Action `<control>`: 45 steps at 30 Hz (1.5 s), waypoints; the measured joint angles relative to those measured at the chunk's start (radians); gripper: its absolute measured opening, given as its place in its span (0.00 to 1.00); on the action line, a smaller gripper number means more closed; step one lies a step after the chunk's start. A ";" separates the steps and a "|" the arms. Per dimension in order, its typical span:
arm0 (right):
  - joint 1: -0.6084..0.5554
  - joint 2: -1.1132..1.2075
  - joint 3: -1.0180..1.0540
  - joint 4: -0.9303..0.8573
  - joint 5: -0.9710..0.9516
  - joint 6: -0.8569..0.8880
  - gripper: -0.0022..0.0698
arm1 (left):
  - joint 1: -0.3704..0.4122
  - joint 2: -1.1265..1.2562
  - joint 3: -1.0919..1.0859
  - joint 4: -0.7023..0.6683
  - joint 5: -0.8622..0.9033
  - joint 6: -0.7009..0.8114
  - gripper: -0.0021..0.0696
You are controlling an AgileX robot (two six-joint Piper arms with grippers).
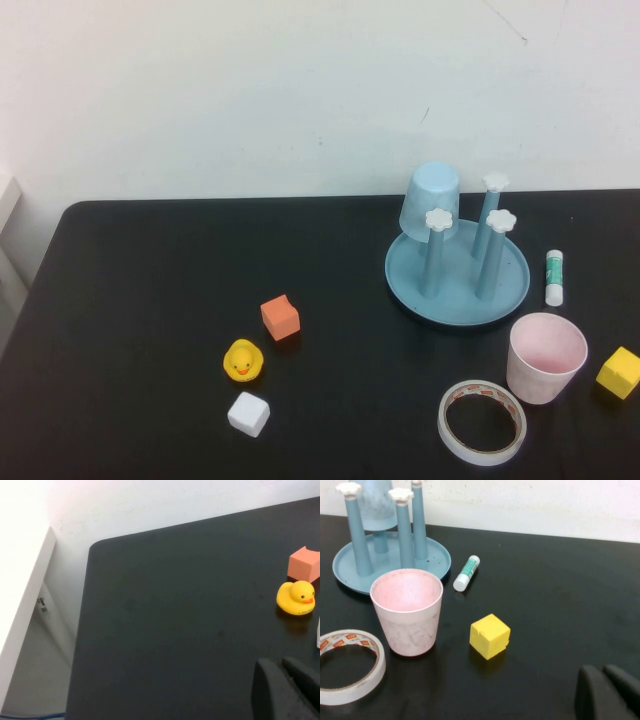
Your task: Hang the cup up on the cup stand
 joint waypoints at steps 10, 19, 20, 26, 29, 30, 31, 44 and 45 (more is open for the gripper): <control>0.000 0.000 0.004 0.002 -0.034 0.000 0.03 | 0.000 0.000 0.002 -0.016 -0.055 0.006 0.03; 0.000 0.000 0.010 0.003 -0.601 0.000 0.03 | 0.000 0.000 0.004 -0.066 -0.479 0.006 0.03; 0.000 0.000 0.010 0.003 -0.739 0.000 0.03 | 0.000 0.000 0.004 -0.067 -0.587 0.006 0.03; 0.000 0.000 0.010 0.003 -0.997 0.000 0.03 | 0.000 0.000 0.004 -0.067 -0.870 0.006 0.03; 0.000 0.000 0.010 0.003 -1.046 0.011 0.03 | 0.000 0.000 0.004 -0.069 -0.918 0.006 0.03; 0.000 0.000 0.010 0.003 -1.053 0.015 0.03 | 0.000 0.000 0.004 -0.069 -0.931 0.006 0.03; 0.000 0.000 0.010 0.003 -1.060 0.022 0.03 | 0.000 0.000 0.004 -0.069 -0.937 0.006 0.03; 0.000 -0.002 -0.177 0.004 -0.579 0.029 0.03 | 0.000 0.000 -0.218 0.053 -0.518 -0.019 0.03; 0.000 0.001 -0.220 0.002 -0.486 0.029 0.03 | 0.000 0.000 -0.269 0.063 -0.416 -0.019 0.03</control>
